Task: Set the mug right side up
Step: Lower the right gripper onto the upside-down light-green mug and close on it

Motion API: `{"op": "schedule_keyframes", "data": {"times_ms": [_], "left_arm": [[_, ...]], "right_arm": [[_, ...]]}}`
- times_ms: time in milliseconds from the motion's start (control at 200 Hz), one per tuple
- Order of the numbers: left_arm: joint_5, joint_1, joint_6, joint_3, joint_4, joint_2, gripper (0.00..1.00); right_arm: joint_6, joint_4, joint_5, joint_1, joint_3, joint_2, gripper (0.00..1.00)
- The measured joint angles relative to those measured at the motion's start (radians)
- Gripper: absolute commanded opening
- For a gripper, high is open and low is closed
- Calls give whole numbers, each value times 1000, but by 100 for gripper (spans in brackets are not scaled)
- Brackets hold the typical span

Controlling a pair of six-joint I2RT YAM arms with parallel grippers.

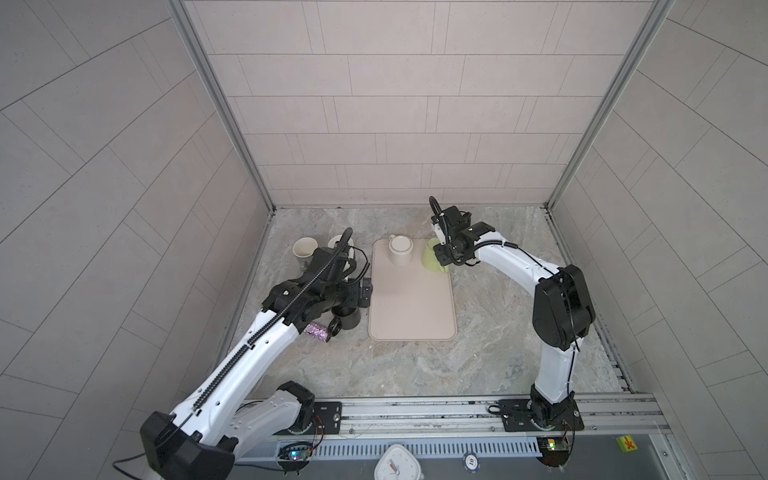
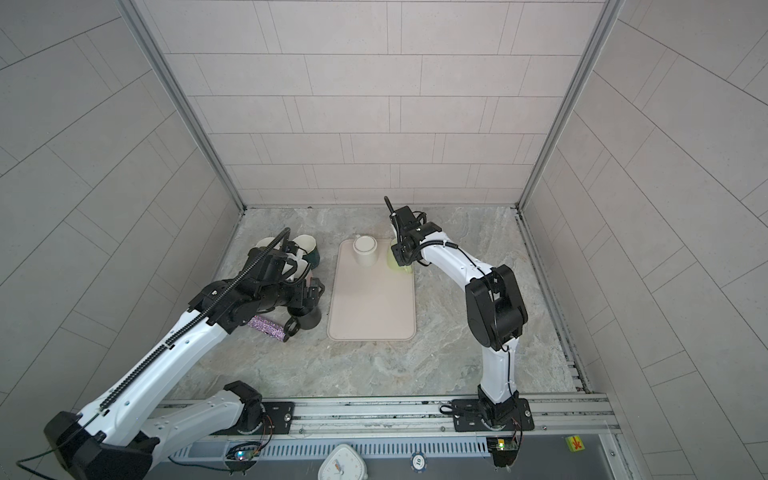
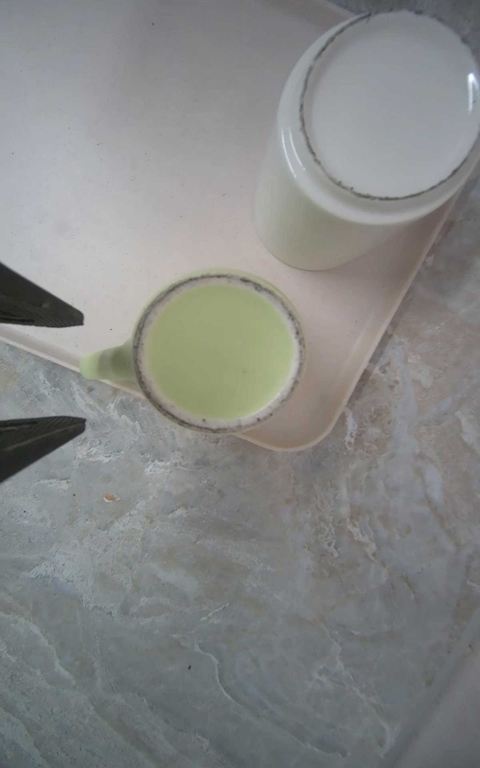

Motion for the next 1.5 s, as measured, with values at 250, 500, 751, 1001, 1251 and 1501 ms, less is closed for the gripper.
{"op": "schedule_keyframes", "data": {"times_ms": [250,500,751,1001,1251,1501], "left_arm": [[5,0,15,0,11,6,100],[8,0,17,-5,16,9,100],[13,0,17,-15,24,13,100],[21,0,17,-27,42,13,100],[28,0,15,-42,51,13,100],[47,0,3,-60,72,13,100]], "right_arm": [[1,-10,-25,-12,13,31,37],[4,-4,-22,-15,37,94,32],[8,9,-21,-15,37,109,24],[11,7,-20,-15,67,127,20],[16,-10,-17,-15,99,152,1],[27,-40,-26,-15,121,158,0]]}}
